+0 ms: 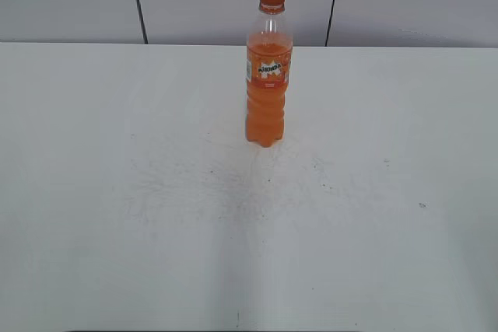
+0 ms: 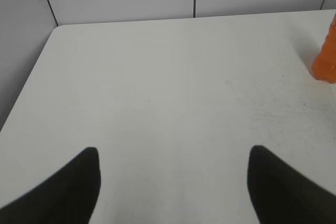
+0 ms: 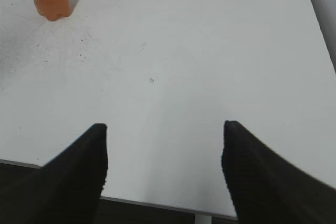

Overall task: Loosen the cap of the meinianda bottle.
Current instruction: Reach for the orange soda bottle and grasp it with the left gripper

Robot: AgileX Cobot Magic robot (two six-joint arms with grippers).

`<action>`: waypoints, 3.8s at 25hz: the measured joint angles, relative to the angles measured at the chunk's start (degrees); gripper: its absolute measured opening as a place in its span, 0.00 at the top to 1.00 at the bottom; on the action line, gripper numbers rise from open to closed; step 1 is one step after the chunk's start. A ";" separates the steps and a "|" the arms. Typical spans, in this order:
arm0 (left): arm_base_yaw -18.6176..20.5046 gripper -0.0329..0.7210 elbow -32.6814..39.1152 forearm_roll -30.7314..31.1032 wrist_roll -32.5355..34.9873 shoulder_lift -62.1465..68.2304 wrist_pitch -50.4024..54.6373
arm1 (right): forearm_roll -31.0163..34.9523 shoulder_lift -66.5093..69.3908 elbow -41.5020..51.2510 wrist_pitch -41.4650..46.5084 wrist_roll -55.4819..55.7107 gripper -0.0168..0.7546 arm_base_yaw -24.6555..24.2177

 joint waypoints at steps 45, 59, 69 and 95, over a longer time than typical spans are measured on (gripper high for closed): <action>-5.70 0.26 -4.19 0.79 0.00 70.21 -78.91 | 0.00 0.00 0.00 0.00 0.00 0.31 0.00; 2.94 0.26 -6.72 51.97 -30.90 94.34 -113.81 | 0.00 0.00 0.00 0.00 0.00 0.31 0.00; 1.75 0.21 -25.89 67.14 -31.73 115.81 -125.36 | 0.00 0.00 0.00 0.00 0.00 0.31 0.00; -13.42 0.17 -64.20 69.30 -47.26 142.61 -128.29 | 0.00 0.00 0.00 0.00 0.00 0.31 0.00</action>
